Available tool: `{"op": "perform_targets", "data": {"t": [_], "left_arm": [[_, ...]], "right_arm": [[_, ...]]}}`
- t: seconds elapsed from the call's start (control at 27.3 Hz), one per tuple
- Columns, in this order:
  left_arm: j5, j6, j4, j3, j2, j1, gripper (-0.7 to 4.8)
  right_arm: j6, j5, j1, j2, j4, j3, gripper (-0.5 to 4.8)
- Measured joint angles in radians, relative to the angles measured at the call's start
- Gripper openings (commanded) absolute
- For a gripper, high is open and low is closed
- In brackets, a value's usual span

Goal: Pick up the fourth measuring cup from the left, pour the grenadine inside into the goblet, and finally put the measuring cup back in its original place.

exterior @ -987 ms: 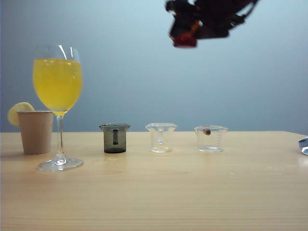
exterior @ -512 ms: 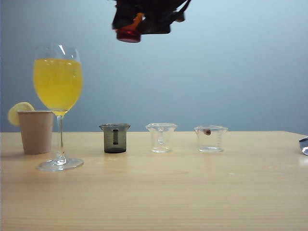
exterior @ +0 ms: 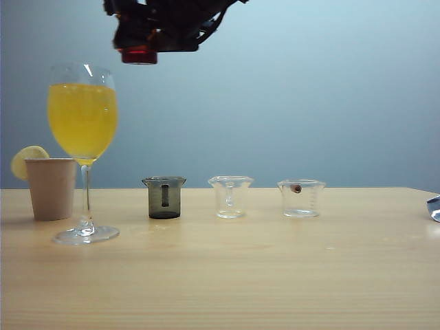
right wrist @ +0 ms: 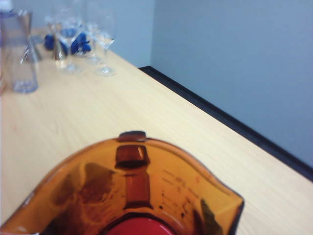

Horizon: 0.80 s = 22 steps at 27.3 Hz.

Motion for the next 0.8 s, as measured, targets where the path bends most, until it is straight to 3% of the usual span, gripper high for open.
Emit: {"op": "perform_targets", "data": {"t": [0.15,0.33,0.62,0.8], "left_arm": [[0.043,0.007,0.019,-0.009,0.008,0.092,-0.05],[0.177,0.03,0.049,-0.01,0.012,0.224,-0.04],[0.193,0.029,0.051,-0.011,0.011,0.247,-0.04],[0.193,0.029,0.051,-0.011,0.011,0.247,-0.04]], "right_arm": [[-0.055,-0.006,0.005,0.004,-0.012,0.0,1.57],[-0.117,0.0,-0.003,0.004,-0.014,0.0,1.57],[-0.146,-0.002,0.027,0.004,-0.015,0.0,1.57],[-0.23,0.0,0.038,0.004,-0.043,0.0,1.57]]}}
